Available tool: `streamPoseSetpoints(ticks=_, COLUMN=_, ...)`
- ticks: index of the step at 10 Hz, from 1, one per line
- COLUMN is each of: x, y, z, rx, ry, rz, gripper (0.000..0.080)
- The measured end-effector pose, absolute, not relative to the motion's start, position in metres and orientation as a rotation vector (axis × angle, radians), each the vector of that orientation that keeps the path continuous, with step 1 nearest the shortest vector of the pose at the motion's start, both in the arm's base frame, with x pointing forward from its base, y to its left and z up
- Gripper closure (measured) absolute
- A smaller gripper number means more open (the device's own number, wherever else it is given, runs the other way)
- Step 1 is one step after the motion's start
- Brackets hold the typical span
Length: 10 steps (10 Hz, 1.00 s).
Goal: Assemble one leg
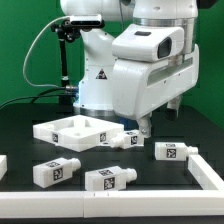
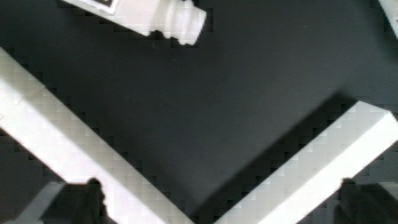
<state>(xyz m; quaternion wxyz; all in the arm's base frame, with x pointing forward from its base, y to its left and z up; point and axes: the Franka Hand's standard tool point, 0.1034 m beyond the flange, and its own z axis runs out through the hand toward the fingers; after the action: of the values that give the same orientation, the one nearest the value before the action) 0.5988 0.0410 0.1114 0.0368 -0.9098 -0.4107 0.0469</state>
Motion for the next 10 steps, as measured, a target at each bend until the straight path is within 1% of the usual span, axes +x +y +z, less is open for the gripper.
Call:
streamPoseSetpoints(ticks=1, x=0.587, y=0.022, z=0.109, rx=-2.791, ry=-1.240, rz=0.158, gripper=0.0150)
streamPoseSetpoints(ticks=2, x=0.584, y=0.009, z=0.102, rx=-2.773, ry=-1.226, rz=0.163, gripper=0.0150)
streamPoseSetpoints(ticks=3, x=0.588, y=0.000, z=0.093, rx=-2.737, ry=-1.316, rz=0.131, gripper=0.0150)
streamPoseSetpoints(ticks=4, x=0.592, y=-0.006, z=0.082, rx=-2.702, ry=-1.390, rz=0.114, gripper=0.0150)
streamPoseSetpoints(ticks=5, x=0.603, y=-0.007, z=0.076, rx=-2.710, ry=-1.476, rz=-0.009, gripper=0.0150)
streamPoseSetpoints(ticks=6, x=0.597, y=-0.009, z=0.064, rx=-2.698, ry=-1.549, rz=-0.075, gripper=0.0150)
streamPoseSetpoints(ticks=7, x=0.590, y=-0.014, z=0.057, rx=-2.684, ry=-1.559, rz=-0.060, gripper=0.0150)
streamPoseSetpoints(ticks=10, x=0.590, y=-0.016, z=0.057, rx=-2.683, ry=-1.545, rz=-0.046, gripper=0.0150)
